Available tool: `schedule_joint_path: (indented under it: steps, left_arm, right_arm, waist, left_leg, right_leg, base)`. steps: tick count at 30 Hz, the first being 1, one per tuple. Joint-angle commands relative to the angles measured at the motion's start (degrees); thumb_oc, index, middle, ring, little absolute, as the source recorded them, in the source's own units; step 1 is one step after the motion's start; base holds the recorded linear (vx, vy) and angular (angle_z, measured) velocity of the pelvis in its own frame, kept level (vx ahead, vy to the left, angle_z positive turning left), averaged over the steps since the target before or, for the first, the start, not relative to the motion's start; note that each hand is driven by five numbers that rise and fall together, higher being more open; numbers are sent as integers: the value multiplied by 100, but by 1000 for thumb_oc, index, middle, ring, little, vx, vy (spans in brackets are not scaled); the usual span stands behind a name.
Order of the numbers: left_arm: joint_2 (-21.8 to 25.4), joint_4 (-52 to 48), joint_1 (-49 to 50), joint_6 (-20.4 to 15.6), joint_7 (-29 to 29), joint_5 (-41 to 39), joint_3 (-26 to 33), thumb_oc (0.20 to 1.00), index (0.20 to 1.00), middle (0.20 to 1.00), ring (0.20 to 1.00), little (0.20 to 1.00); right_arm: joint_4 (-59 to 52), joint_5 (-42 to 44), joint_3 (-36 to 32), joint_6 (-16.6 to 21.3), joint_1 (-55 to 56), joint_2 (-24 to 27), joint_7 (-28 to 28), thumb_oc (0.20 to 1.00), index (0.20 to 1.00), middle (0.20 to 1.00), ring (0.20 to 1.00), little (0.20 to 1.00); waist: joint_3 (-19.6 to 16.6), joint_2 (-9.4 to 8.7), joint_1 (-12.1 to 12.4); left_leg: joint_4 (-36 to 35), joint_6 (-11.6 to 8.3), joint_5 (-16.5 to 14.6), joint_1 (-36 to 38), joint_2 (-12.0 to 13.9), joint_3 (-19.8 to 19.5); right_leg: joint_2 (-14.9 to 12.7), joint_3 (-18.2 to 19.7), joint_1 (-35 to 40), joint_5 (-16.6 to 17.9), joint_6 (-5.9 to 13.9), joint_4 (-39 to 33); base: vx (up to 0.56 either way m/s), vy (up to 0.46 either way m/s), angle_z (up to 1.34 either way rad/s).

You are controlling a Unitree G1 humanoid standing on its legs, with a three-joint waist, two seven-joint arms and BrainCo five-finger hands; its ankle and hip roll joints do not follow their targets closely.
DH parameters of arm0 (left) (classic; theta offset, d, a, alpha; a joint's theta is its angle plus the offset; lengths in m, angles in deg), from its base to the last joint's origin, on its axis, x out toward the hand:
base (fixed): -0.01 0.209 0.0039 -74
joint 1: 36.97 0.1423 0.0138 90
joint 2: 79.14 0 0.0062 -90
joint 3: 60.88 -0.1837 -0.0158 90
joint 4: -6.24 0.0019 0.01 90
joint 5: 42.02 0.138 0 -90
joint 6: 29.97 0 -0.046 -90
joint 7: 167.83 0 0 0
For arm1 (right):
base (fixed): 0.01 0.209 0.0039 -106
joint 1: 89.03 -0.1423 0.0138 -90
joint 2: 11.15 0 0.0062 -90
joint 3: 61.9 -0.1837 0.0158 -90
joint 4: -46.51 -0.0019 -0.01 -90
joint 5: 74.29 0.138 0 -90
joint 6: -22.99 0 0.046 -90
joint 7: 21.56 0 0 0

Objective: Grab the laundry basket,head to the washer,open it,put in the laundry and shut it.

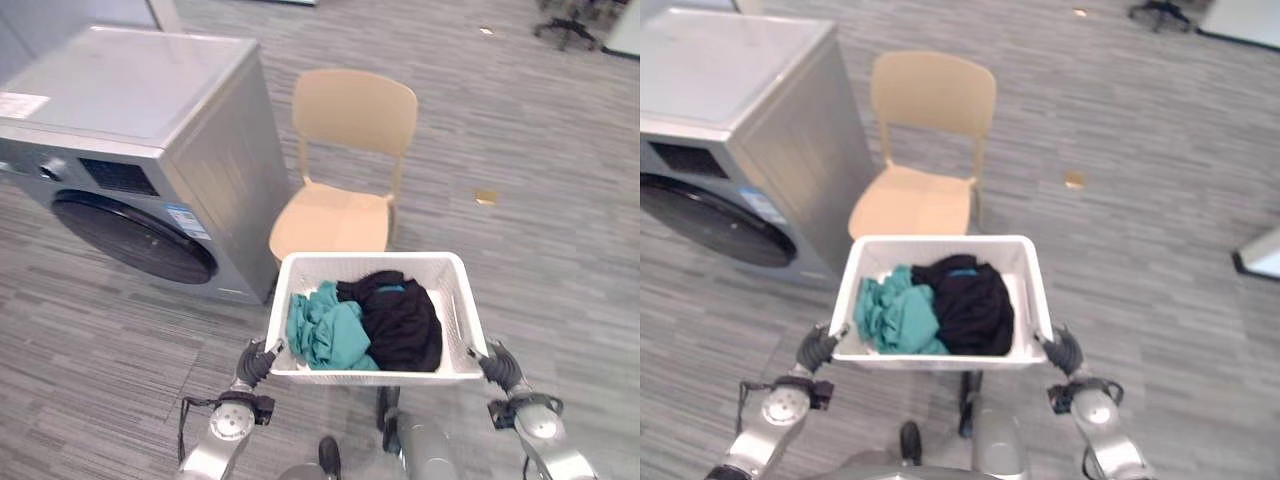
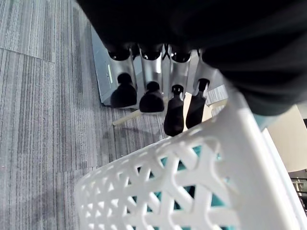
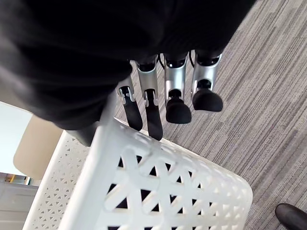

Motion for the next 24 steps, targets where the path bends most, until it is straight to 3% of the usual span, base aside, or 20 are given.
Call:
schedule_joint_path:
  steps: [1, 3, 5, 8, 11, 12, 16, 19, 24]
  left_arm:
    - [-126, -674, -198, -651, -132, -365, 253, 200, 200, 200, 200, 200]
    - [-156, -635, -187, -630, -111, -389, 247, 200, 200, 200, 200, 200]
    - [-178, -573, -172, -617, -57, -392, 265, 200, 200, 200, 200, 200]
    - [-209, -519, -136, -584, -16, -401, 319, 200, 200, 200, 200, 200]
    - [-230, -453, -138, -553, 108, -424, 381, 200, 200, 200, 200, 200]
    - [-253, -336, -169, -548, 176, -405, 407, 200, 200, 200, 200, 200]
    - [-272, -200, -260, -553, 294, -382, 408, 200, 200, 200, 200, 200]
    - [-272, -137, -304, -559, 316, -378, 406, 200, 200, 200, 200, 200]
    - [-193, -215, -264, -574, 274, -416, 419, 200, 200, 200, 200, 200]
  right_arm:
    - [-537, 530, -153, 762, -253, 136, 178, 200, 200, 200, 200, 200]
    - [-513, 522, -134, 735, -324, 206, 160, 200, 200, 200, 200, 200]
    - [-535, 553, -108, 708, -321, 230, 170, 200, 200, 200, 200, 200]
    - [-474, 504, -38, 667, -356, 239, 176, 200, 200, 200, 200, 200]
    - [-419, 489, 21, 645, -431, 218, 134, 200, 200, 200, 200, 200]
    - [-407, 471, 51, 652, -475, 222, 125, 200, 200, 200, 200, 200]
    - [-403, 469, 87, 652, -523, 217, 89, 200, 200, 200, 200, 200]
    - [-402, 434, 98, 632, -542, 162, 101, 200, 200, 200, 200, 200]
    - [-325, 306, 144, 590, -638, 23, 114, 200, 200, 200, 200, 200]
  waist:
    - [-154, -171, 33]
    - [-82, -142, 133]
    - [-85, -158, 184]
    - [-153, -166, 292]
    - [-210, -44, 406]
    - [-240, 46, 442]
    - [-260, 97, 486]
    - [-346, 132, 483]
    - [-539, 83, 517]
  left_leg:
    - [1882, -405, -527, -673, 492, 644]
    - [2522, -506, -239, -971, 729, 630]
    - [2503, -454, -213, -1214, 796, 599]
    - [1787, -390, -185, -1300, 752, 419]
    - [821, -502, 404, -1417, 780, 32]
    - [382, -581, 736, -1415, 873, -85]
    - [290, -624, 871, -1485, 954, -97]
    - [357, -590, 783, -1415, 947, 35]
    - [617, -352, 345, -1245, 656, 203]
  right_leg:
    - [78, -198, 954, -157, 80, -694]
    - [145, -219, 1196, -290, -45, -732]
    - [158, -184, 1321, -387, -86, -777]
    - [185, -74, 1458, -505, -50, -820]
    - [287, 70, 1632, -651, -21, -837]
    - [327, 147, 1778, -804, -22, -798]
    - [250, 224, 1935, -952, 0, -695]
    - [114, 274, 2093, -1024, 60, -640]
    - [-286, 413, 2154, -928, 304, -520]
  base:
    - [157, -123, 53]
    - [146, -90, 33]
    - [135, -24, 4]
    - [192, 38, -25]
    - [250, 130, -27]
    - [232, 137, -46]
    - [206, 157, -35]
    - [269, 226, -19]
    - [237, 249, -14]
